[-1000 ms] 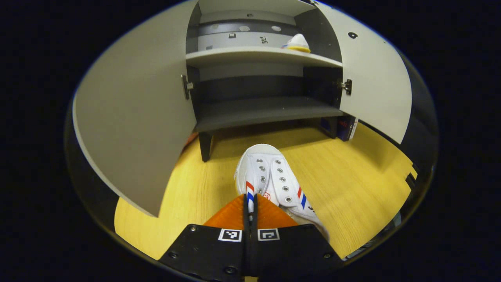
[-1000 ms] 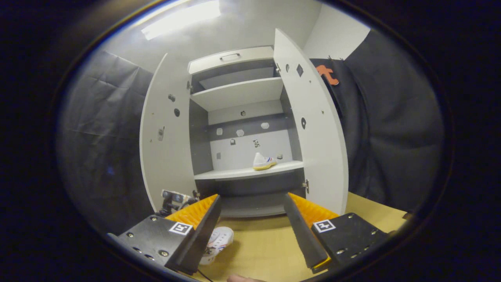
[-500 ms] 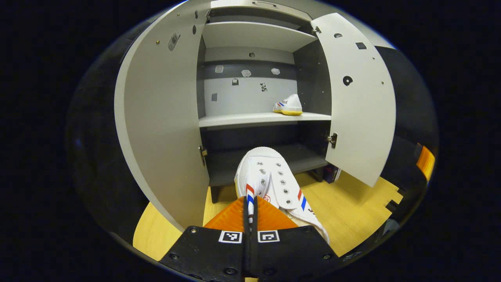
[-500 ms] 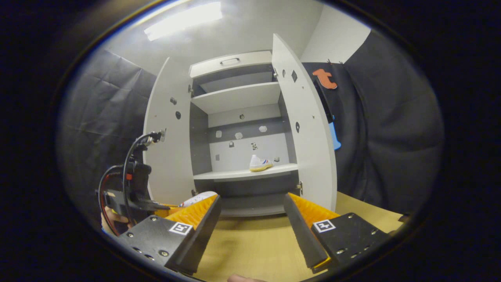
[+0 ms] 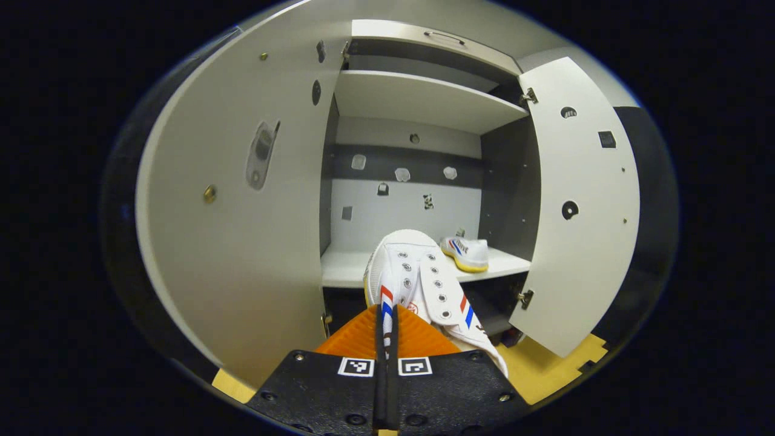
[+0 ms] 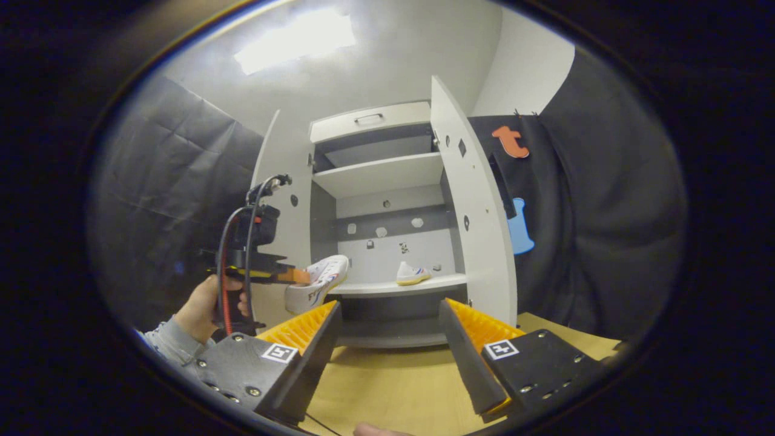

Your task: Grab one shoe with the right hand and put it into the shoe cabinet, grab the other shoe with the left hand and put it into the shoe cabinet; then close the right door with the right hand and the left door with the left hand.

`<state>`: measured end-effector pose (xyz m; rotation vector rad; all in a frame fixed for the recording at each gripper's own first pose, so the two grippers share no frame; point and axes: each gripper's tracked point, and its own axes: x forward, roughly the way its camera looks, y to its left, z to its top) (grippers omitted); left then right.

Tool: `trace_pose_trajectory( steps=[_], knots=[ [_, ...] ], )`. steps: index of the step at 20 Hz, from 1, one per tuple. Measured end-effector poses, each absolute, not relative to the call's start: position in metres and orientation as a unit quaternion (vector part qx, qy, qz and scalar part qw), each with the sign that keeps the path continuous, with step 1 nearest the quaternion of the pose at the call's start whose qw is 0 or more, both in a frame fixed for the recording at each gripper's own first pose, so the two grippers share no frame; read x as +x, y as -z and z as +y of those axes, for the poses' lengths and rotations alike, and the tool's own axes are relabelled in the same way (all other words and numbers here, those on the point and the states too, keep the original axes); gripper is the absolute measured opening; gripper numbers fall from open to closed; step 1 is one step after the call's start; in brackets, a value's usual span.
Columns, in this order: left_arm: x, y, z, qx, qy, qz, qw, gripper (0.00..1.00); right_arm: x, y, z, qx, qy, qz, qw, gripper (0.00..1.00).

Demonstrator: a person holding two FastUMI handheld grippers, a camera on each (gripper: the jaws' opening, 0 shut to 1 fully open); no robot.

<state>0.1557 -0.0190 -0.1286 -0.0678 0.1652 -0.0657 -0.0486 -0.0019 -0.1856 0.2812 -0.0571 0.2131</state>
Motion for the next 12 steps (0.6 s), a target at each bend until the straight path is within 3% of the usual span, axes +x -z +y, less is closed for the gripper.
trace_pose_trajectory(
  steps=[3,8,12],
  knots=[
    [0.19,0.117,-0.024,-0.008,0.005,0.082,0.997,0.0,-0.052,0.183,-0.006,0.147,-0.111,-0.037,0.982,0.96],
    [0.241,0.112,-0.052,-0.014,0.013,0.111,0.994,0.0,-0.046,0.192,-0.009,0.145,-0.109,-0.027,0.983,0.99],
    [0.298,0.104,-0.065,-0.027,0.015,0.114,0.993,0.0,-0.04,0.199,-0.013,0.142,-0.106,-0.017,0.984,0.96]
  ],
)
